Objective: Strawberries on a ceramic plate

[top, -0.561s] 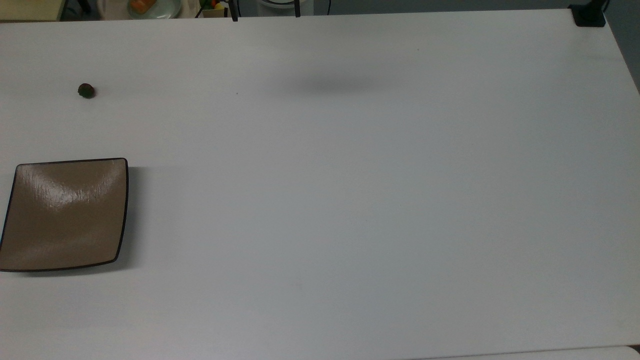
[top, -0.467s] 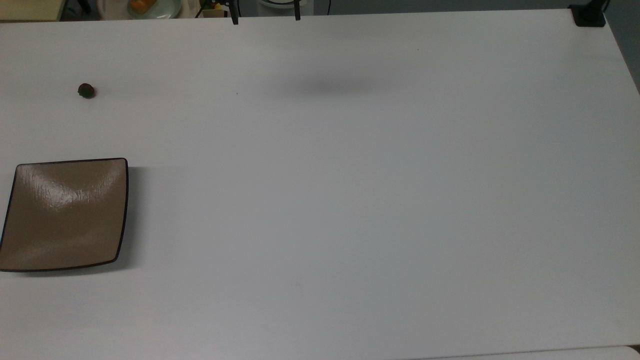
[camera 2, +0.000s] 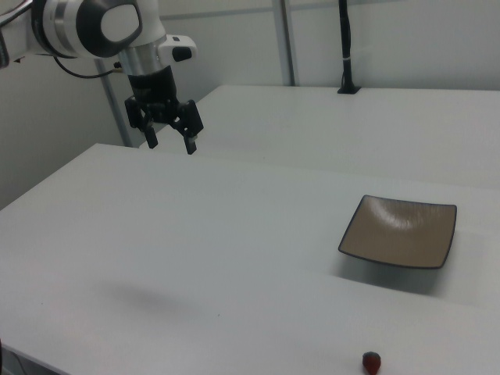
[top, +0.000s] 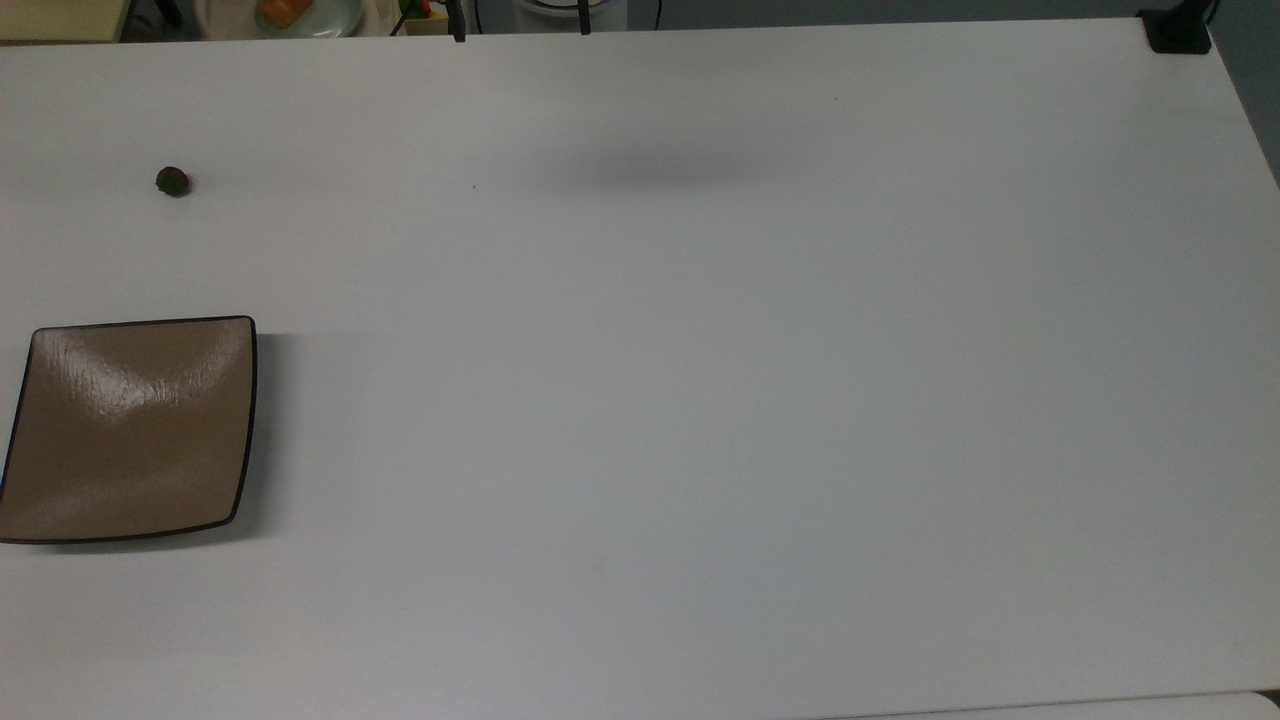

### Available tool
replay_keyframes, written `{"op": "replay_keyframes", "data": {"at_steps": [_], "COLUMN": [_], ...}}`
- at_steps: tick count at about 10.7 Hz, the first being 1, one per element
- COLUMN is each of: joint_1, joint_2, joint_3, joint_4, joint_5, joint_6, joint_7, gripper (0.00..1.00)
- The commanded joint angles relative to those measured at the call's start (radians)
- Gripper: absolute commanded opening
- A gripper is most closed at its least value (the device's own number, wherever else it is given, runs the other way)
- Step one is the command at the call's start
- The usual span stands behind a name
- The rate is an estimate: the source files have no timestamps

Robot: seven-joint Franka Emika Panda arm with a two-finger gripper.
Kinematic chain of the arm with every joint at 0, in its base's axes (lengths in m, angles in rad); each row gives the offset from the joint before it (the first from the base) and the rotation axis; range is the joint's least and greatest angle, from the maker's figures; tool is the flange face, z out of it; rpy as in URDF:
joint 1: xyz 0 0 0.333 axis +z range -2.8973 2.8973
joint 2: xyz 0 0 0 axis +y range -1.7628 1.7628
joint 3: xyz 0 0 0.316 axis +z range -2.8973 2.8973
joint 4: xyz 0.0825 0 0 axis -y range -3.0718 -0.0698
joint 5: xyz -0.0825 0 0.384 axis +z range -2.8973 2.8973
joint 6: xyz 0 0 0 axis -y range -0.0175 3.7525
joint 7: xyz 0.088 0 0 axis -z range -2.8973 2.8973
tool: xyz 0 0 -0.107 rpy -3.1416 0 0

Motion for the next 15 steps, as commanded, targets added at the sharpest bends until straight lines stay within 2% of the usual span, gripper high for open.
{"op": "replay_keyframes", "data": {"at_steps": [1,5,8,15], "joint_1": [0.001,-0.003,-0.018,-0.135], "joint_2": [-0.021,-0.021,-0.024,-0.036], "joint_3": [-0.008,-0.010,-0.016,-0.016], "joint_4": [-0.012,-0.014,-0.014,-0.023], "joint_5": [0.011,0.010,0.010,0.011], "joint_6": [-0.010,-0.005,-0.016,-0.065], "joint_7": [-0.004,-0.038,-0.218,-0.734], "gripper": [1.00,1.00,1.00,1.00]}}
